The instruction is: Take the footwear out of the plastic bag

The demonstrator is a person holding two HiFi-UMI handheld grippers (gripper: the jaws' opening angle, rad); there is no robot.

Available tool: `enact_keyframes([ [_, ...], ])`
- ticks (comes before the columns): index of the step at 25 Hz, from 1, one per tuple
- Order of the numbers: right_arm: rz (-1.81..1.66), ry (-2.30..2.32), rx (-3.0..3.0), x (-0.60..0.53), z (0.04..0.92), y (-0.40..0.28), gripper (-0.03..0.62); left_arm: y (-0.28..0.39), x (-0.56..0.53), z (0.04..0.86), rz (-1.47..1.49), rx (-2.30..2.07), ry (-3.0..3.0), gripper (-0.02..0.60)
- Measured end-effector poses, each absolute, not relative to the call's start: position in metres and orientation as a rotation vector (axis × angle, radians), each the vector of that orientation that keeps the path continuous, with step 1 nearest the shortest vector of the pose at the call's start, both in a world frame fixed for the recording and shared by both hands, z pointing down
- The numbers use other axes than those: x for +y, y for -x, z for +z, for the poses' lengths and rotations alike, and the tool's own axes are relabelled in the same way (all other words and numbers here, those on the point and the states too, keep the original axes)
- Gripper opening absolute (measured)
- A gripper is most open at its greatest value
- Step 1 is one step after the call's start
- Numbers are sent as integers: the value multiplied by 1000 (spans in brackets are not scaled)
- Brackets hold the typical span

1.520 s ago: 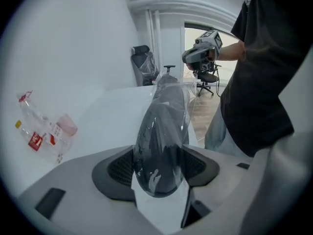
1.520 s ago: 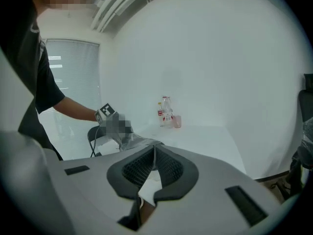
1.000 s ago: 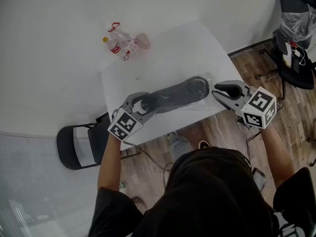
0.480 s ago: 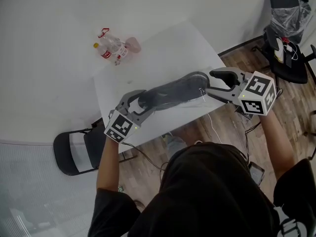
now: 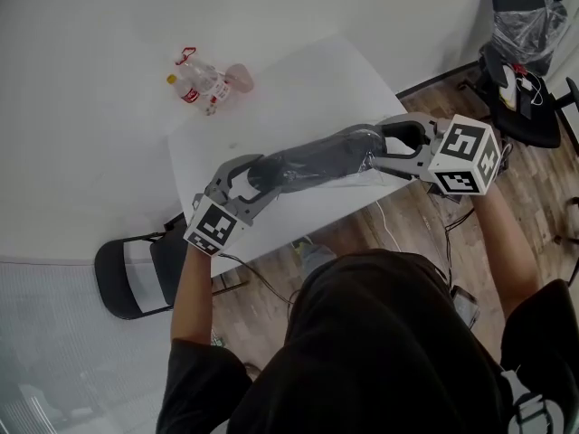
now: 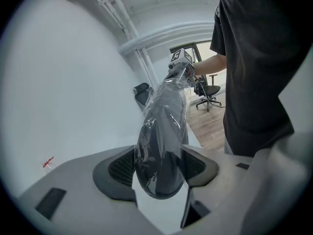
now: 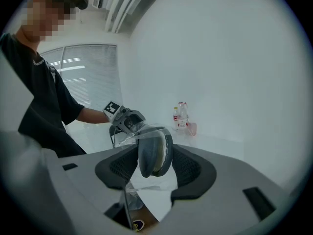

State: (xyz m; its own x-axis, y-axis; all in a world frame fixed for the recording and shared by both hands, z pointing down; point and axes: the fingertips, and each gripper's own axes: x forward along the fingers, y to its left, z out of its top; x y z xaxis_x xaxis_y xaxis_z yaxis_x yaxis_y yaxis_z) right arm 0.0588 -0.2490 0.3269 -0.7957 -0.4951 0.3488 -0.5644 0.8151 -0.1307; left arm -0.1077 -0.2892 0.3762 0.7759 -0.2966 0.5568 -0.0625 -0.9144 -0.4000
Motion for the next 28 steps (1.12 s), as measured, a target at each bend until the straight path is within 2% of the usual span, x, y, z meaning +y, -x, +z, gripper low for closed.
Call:
enact_keyframes([
  [9, 547, -474, -2895, -219, 306, -39, 153, 108, -282, 375, -822, 271, 2657, 267],
  [12, 379, -591, -2755, -221, 321, -38, 153, 89, -267, 369, -766, 243, 2655, 264],
  [21, 110, -615, -2653, -216, 325, -29, 88, 83, -266, 383, -876, 183, 2674, 271],
  [23, 4, -598, -2634, -213, 321, -27, 83, 82, -268, 391, -939, 169, 2687, 335],
  [28, -236, -585, -2520, -209, 319, -26, 80, 85, -277, 407, -1112, 159, 2631, 413],
])
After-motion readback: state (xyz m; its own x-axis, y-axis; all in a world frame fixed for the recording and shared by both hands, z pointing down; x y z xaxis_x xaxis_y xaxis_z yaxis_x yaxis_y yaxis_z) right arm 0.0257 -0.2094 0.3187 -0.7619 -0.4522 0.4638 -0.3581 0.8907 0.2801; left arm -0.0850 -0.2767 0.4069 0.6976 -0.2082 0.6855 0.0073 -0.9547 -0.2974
